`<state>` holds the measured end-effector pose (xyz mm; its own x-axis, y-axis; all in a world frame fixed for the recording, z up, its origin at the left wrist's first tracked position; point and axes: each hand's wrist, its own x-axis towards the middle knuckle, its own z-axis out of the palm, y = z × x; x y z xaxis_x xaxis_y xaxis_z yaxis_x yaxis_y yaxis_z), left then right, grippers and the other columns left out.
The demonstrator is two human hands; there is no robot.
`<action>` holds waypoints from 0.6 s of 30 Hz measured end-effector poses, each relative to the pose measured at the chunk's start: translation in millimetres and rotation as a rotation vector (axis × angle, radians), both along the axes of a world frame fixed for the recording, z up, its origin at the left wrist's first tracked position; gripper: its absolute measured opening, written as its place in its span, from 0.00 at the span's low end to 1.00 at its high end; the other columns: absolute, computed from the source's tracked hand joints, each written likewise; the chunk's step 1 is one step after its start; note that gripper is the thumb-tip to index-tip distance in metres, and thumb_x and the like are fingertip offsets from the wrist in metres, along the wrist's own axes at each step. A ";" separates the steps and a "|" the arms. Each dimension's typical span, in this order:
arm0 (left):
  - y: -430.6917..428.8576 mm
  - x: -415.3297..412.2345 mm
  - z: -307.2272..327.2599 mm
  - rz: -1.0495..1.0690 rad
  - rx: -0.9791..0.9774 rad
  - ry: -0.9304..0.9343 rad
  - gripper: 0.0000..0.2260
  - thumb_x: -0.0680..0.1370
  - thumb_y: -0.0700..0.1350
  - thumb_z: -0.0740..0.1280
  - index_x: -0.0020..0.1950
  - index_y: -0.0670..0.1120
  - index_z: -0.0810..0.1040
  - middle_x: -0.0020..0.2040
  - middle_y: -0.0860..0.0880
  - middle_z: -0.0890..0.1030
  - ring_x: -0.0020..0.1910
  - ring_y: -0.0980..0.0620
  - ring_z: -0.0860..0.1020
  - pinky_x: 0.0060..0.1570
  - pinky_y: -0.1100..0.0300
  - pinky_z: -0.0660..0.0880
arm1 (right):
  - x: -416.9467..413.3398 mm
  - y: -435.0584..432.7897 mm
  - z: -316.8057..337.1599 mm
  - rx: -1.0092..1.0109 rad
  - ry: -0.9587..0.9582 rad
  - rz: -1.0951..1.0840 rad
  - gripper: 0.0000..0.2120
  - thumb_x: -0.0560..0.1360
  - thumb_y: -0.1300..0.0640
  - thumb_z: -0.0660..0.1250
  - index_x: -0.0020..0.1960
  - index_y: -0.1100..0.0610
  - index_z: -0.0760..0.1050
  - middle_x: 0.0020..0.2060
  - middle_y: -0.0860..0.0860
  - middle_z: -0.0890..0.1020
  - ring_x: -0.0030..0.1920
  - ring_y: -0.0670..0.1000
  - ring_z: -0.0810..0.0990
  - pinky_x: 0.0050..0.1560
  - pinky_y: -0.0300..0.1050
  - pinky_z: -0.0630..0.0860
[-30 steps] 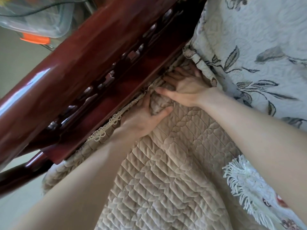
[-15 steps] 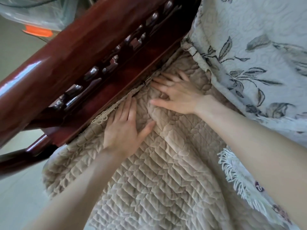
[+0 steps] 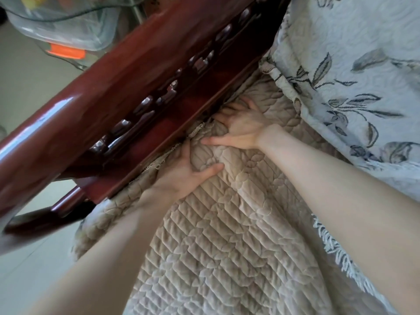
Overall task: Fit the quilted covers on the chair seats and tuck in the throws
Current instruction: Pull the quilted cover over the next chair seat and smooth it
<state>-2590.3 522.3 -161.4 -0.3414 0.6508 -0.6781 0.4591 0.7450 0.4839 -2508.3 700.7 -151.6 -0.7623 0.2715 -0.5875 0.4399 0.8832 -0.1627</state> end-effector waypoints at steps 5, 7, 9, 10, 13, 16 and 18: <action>-58.8 17.5 33.2 -0.147 0.066 0.339 0.47 0.71 0.74 0.50 0.80 0.46 0.43 0.80 0.47 0.51 0.78 0.51 0.52 0.74 0.57 0.53 | 21.1 -30.8 15.4 -0.031 0.045 0.057 0.42 0.72 0.25 0.46 0.79 0.48 0.51 0.78 0.45 0.54 0.78 0.48 0.45 0.75 0.55 0.35; -71.4 18.8 39.1 -0.157 -0.010 0.360 0.49 0.70 0.75 0.50 0.79 0.44 0.43 0.79 0.46 0.53 0.77 0.50 0.54 0.73 0.57 0.54 | 22.8 -40.5 17.9 -0.044 0.041 0.066 0.42 0.73 0.26 0.47 0.79 0.49 0.50 0.78 0.45 0.54 0.78 0.48 0.45 0.75 0.54 0.36; -65.7 13.7 37.1 -0.120 -0.080 0.276 0.51 0.69 0.76 0.53 0.79 0.46 0.40 0.80 0.46 0.51 0.77 0.50 0.54 0.72 0.56 0.58 | 14.9 -40.9 17.5 -0.068 0.061 0.058 0.42 0.73 0.26 0.49 0.79 0.49 0.53 0.78 0.46 0.56 0.78 0.49 0.48 0.76 0.53 0.40; -61.0 10.4 33.3 -0.098 -0.115 0.214 0.52 0.68 0.76 0.55 0.79 0.48 0.39 0.80 0.47 0.50 0.77 0.50 0.53 0.72 0.56 0.58 | 9.6 -39.1 16.8 -0.074 0.061 0.065 0.42 0.73 0.26 0.50 0.78 0.49 0.54 0.77 0.46 0.58 0.77 0.50 0.50 0.76 0.53 0.41; -55.0 4.7 15.0 -0.021 -0.123 0.071 0.55 0.64 0.76 0.62 0.79 0.52 0.41 0.80 0.50 0.50 0.77 0.51 0.53 0.72 0.57 0.55 | 2.2 -37.9 10.1 -0.059 0.028 0.095 0.42 0.71 0.24 0.49 0.78 0.48 0.56 0.77 0.46 0.60 0.77 0.49 0.52 0.75 0.52 0.42; -50.0 -8.8 2.6 0.045 -0.077 -0.015 0.56 0.59 0.77 0.64 0.79 0.54 0.45 0.79 0.51 0.55 0.76 0.50 0.58 0.72 0.56 0.57 | -11.5 -42.5 7.0 -0.054 -0.037 0.059 0.44 0.70 0.22 0.48 0.77 0.47 0.57 0.77 0.46 0.60 0.77 0.50 0.52 0.75 0.55 0.43; -63.2 -5.8 13.6 -0.003 -0.064 0.020 0.55 0.62 0.77 0.64 0.79 0.53 0.45 0.78 0.50 0.56 0.74 0.49 0.61 0.71 0.57 0.59 | -15.5 -54.5 14.8 -0.055 -0.072 0.057 0.46 0.68 0.21 0.48 0.78 0.47 0.57 0.77 0.47 0.60 0.77 0.52 0.52 0.75 0.58 0.43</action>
<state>-2596.1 459.1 -147.8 -0.3530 0.6072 -0.7118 0.4704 0.7728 0.4260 -2523.8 646.2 -136.8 -0.7309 0.1947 -0.6542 0.4013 0.8978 -0.1812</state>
